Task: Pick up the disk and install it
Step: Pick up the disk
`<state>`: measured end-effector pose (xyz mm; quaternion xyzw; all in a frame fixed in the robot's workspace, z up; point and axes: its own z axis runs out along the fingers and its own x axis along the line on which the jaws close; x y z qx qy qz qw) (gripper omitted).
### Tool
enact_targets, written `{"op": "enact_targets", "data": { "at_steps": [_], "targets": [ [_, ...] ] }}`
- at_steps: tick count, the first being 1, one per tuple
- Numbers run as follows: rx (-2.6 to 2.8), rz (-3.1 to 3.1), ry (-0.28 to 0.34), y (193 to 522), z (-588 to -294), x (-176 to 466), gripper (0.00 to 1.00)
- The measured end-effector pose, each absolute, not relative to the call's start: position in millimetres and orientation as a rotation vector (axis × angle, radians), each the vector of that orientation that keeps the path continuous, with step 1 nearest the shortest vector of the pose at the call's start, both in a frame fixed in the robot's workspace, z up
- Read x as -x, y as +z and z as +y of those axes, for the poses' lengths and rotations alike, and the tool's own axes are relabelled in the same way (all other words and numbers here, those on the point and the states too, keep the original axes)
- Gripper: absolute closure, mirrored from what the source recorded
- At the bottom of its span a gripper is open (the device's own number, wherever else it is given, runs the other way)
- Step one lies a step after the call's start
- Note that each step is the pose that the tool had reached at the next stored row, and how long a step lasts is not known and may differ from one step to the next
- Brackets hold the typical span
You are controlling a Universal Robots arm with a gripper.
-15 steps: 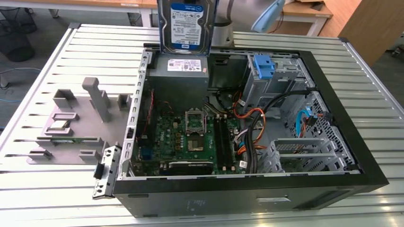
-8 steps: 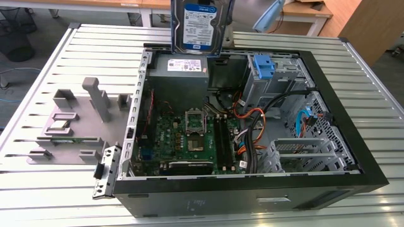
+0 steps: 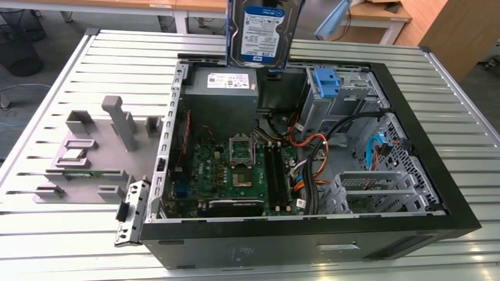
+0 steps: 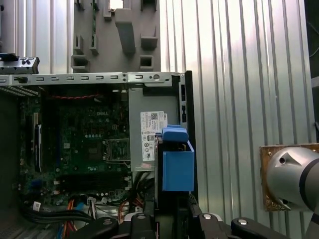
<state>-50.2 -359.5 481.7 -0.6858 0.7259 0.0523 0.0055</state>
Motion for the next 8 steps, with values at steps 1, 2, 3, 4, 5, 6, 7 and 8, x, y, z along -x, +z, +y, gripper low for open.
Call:
{"op": "enact_targets", "data": {
  "at_steps": [1, 2, 3, 4, 5, 6, 7, 8],
  "targets": [
    [2.147, 2.273, 0.164, 481.7, -359.5, 46.9, 0.65],
    [2.148, 2.273, 0.165, 481.7, -359.5, 43.9, 0.65],
    [2.148, 2.273, 0.165, 481.6, -359.5, 40.9, 0.65],
    [2.148, 2.273, 0.165, 481.6, -359.5, 38.1, 0.65],
    [2.148, 2.273, 0.166, 481.6, -359.5, 35.6, 0.65],
    [2.148, 2.274, 0.166, 481.5, -359.5, 33.1, 0.65],
    [2.148, 2.274, 0.167, 481.5, -359.5, 30.8, 0.65],
    [2.148, 2.274, 0.167, 481.6, -359.5, 29.5, 0.65]
  ]
}}
